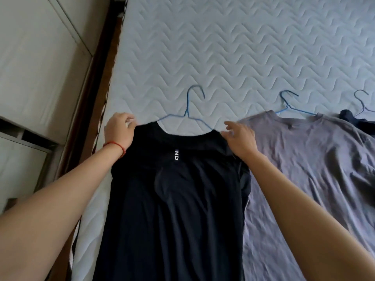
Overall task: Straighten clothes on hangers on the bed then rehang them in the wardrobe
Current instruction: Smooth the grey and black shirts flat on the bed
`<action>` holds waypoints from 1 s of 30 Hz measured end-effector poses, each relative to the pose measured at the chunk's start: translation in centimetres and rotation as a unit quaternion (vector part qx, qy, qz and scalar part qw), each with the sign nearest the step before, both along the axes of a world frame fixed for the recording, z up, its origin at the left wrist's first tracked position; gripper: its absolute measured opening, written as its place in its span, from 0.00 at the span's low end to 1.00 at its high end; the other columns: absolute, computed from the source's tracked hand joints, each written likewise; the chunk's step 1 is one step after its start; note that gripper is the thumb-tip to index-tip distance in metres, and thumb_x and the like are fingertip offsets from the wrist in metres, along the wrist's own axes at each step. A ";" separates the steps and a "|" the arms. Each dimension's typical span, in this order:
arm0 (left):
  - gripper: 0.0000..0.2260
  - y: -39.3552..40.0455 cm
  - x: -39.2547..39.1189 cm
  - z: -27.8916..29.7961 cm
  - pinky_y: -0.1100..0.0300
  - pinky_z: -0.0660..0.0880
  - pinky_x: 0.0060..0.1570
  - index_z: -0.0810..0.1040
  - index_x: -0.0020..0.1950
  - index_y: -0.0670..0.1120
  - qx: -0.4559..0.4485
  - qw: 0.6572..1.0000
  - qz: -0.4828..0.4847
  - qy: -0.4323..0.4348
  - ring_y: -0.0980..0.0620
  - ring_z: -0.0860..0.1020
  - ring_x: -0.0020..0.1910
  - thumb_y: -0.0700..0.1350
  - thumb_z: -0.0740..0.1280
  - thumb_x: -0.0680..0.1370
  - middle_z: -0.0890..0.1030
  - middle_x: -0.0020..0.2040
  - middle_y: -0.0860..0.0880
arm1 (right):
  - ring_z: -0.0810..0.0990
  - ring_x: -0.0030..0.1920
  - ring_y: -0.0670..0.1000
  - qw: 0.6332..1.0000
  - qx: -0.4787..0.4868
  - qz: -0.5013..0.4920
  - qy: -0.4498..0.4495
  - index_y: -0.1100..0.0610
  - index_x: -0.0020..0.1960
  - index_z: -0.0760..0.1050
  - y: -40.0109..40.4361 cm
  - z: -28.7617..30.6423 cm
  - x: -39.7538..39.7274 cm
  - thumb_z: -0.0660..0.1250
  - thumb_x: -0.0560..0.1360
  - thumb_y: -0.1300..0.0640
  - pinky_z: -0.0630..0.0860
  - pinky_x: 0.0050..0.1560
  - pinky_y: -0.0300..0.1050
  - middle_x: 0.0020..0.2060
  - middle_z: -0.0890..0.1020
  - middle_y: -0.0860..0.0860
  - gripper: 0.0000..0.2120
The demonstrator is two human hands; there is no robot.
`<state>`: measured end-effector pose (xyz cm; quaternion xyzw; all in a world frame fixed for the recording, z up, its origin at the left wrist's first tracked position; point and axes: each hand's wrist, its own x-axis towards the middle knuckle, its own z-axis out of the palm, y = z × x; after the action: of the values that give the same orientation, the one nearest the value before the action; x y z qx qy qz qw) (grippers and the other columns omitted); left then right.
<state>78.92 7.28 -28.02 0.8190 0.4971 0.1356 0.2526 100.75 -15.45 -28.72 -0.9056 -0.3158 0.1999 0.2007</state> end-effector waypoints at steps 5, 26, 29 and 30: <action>0.12 -4.9 -2.1 -6.1 0.46 0.71 0.58 0.78 0.57 0.40 -0.031 0.996 -0.047 0.073 0.38 0.74 0.58 0.43 0.66 0.75 0.78 0.57 0.38 | 0.75 0.62 0.55 0.990 -0.007 -0.111 0.090 0.57 0.66 0.71 -5.5 -4.9 -0.3 0.61 0.78 0.55 0.69 0.64 0.50 0.61 0.78 0.55 0.18; 0.35 -16.8 -3.9 -17.8 0.44 0.40 0.71 0.37 0.72 0.51 -0.044 0.942 -0.218 0.251 0.50 0.38 0.73 0.67 0.26 0.70 0.36 0.74 0.51 | 0.72 0.35 0.46 0.975 -0.025 -0.188 0.119 0.61 0.53 0.75 -7.5 -12.1 0.9 0.63 0.76 0.56 0.68 0.41 0.42 0.35 0.76 0.49 0.09; 0.36 -16.8 -3.8 -17.8 0.45 0.38 0.71 0.36 0.72 0.51 -0.054 0.941 -0.217 0.254 0.51 0.37 0.74 0.68 0.25 0.69 0.35 0.73 0.52 | 0.74 0.35 0.45 0.955 0.072 -0.271 0.096 0.60 0.46 0.76 -8.6 -11.3 2.3 0.65 0.75 0.56 0.68 0.43 0.42 0.34 0.76 0.50 0.07; 0.35 -16.8 -3.7 -17.7 0.45 0.39 0.71 0.37 0.72 0.51 -0.057 0.942 -0.214 0.253 0.51 0.37 0.74 0.68 0.29 0.70 0.35 0.73 0.52 | 0.74 0.31 0.41 0.942 0.118 -0.303 0.085 0.58 0.43 0.76 -9.3 -11.0 2.9 0.65 0.75 0.56 0.68 0.42 0.42 0.32 0.75 0.49 0.05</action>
<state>75.18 -9.57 -45.70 0.8976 0.3642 -0.1622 0.1880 103.65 -24.75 -39.71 -0.9079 -0.0296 0.1674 0.3831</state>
